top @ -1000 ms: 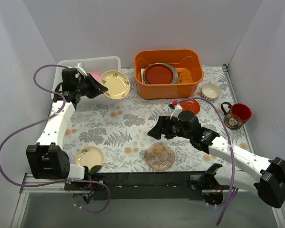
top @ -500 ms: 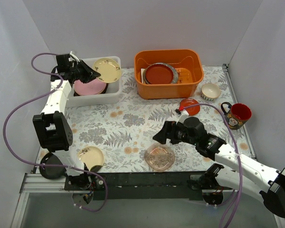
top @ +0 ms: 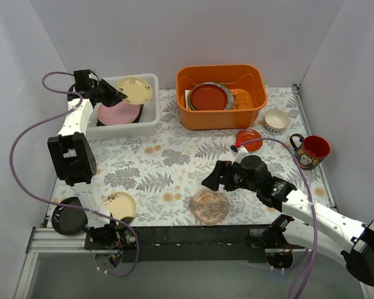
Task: Place the plates into the plastic bin on the countertop
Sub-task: Place the plate in the plastic bin.
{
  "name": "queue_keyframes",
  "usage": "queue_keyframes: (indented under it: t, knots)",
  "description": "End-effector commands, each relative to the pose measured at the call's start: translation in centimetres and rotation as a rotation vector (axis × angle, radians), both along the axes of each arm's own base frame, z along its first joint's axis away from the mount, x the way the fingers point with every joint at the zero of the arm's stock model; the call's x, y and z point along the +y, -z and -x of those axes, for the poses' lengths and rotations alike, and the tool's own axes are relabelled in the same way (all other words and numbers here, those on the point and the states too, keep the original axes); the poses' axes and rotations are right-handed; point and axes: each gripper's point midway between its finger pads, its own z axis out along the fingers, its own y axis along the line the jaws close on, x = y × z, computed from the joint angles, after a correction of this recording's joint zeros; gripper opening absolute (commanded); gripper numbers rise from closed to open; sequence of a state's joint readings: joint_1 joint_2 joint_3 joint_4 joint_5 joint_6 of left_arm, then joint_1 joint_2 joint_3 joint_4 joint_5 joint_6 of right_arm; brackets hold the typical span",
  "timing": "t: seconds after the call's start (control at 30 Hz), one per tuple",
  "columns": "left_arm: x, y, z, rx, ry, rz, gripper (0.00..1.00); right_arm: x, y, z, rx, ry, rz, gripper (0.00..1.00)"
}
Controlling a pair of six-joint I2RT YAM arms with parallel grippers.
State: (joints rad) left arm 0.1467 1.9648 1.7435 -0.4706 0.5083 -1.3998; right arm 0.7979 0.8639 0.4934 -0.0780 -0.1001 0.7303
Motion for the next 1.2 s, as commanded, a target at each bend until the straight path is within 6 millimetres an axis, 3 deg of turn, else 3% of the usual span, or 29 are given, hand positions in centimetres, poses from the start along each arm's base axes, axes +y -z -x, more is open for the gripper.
queue_keyframes:
  t: [0.0,0.23,0.7,0.93,1.03,1.17]
  knots:
    - [2.5,-0.8,-0.7,-0.008,-0.064,-0.029,0.00,0.3,-0.6,-0.6,-0.024,0.007,-0.020,0.98]
    - [6.0,1.5,-0.7,0.053,-0.158,-0.054,0.00,0.8,-0.2,-0.4,-0.011,-0.023,-0.023,0.98]
    - [6.9,6.0,-0.3,0.175,-0.179,-0.043,0.00,1.1,0.2,-0.2,0.007,-0.045,-0.017,0.98]
    - [6.9,7.3,0.1,0.198,-0.182,-0.049,0.01,1.2,0.6,0.1,0.020,-0.053,-0.014,0.98]
    - [7.0,7.5,0.1,0.196,-0.183,-0.052,0.05,1.4,0.4,-0.1,0.012,-0.058,-0.029,0.98]
    - [7.0,7.9,0.2,0.203,-0.175,-0.052,0.20,1.6,0.2,-0.1,0.010,-0.064,-0.034,0.98]
